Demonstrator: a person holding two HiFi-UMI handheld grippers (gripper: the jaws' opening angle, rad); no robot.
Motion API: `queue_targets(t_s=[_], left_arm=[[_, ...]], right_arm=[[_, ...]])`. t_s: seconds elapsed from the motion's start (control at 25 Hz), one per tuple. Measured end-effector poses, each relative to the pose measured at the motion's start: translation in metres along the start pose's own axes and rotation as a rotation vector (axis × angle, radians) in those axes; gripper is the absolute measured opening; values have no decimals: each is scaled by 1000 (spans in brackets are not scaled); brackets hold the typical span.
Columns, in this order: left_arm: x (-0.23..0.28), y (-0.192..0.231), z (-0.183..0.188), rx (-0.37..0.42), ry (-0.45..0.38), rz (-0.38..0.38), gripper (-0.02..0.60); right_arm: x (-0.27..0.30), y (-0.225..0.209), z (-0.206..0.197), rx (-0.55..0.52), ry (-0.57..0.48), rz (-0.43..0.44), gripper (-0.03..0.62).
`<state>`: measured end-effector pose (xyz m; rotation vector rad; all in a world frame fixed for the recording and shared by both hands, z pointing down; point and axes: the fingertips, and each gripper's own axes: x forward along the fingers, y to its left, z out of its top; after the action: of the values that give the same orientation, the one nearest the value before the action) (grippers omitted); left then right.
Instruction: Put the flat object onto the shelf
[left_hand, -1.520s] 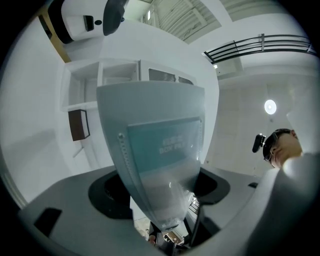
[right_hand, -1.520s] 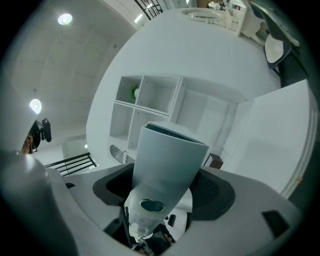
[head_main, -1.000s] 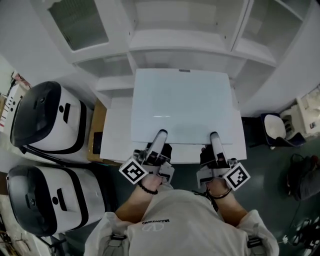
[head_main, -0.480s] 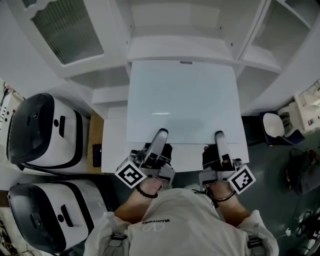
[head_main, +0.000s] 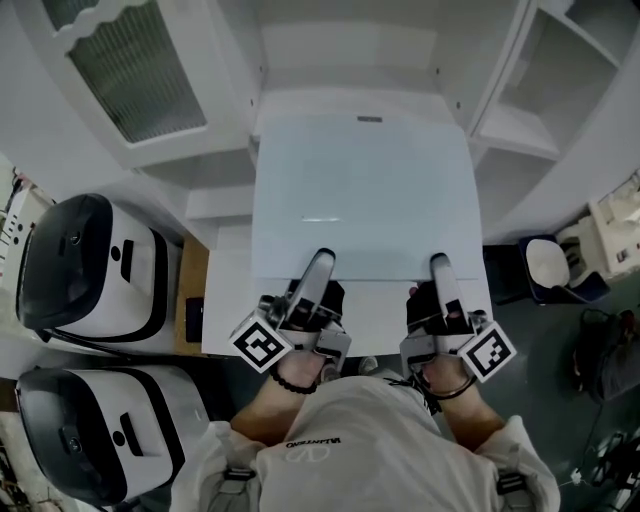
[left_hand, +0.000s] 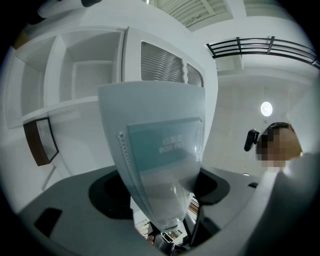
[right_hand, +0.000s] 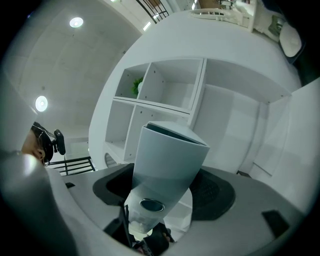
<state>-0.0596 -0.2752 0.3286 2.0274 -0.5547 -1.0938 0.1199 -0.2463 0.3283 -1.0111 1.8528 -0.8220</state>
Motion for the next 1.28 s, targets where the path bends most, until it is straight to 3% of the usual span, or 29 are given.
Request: queue_targets(t_s=[0.44,1.28], left_arm=[[47,10,17,8,-12,9,337],[137,52,64,6,2,114,337]], right_arm=[[56,-2,31,-68,62,29,350],[154,-44,62,19,72,-65,354]])
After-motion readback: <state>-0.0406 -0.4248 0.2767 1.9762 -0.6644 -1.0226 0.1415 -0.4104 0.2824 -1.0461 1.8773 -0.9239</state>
